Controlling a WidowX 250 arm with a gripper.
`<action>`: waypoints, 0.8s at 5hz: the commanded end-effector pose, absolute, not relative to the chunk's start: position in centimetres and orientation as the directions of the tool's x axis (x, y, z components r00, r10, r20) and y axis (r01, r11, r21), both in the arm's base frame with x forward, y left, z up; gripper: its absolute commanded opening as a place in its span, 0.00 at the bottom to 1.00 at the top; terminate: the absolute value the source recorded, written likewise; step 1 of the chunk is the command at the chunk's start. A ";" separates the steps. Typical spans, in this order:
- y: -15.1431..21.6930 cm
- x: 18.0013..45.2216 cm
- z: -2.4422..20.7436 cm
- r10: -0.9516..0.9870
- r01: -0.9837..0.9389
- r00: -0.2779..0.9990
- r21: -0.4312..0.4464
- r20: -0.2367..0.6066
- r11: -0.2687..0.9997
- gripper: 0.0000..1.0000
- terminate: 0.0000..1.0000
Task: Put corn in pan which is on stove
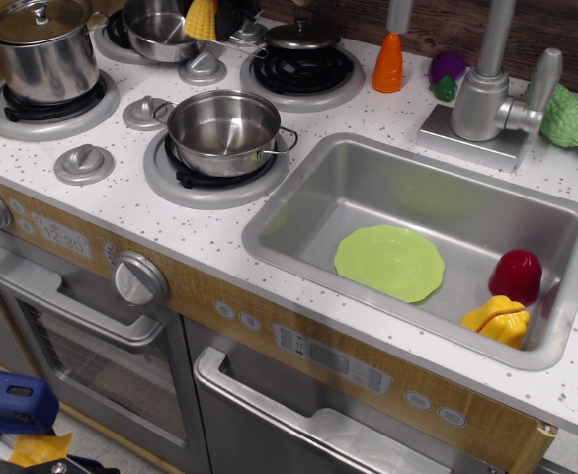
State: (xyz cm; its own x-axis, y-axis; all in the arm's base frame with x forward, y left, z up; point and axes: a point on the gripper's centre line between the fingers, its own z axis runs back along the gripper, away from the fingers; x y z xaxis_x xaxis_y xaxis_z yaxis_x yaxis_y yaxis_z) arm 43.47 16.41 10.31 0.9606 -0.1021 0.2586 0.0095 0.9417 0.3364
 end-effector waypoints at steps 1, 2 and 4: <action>14.7 41.6 13.6 -0.028 -0.090 0.942 0.332 0.334 0.939 0.00 0.00; 13.9 40.4 12.8 0.024 -0.130 0.941 0.294 0.339 0.947 0.00 0.00; 13.0 39.6 12.0 0.044 -0.144 0.935 0.266 0.351 0.953 1.00 0.00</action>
State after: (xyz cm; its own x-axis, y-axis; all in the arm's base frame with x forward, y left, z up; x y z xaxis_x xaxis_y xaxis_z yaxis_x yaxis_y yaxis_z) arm 39.18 13.45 8.48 0.9617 0.0649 0.2663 -0.1354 0.9572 0.2557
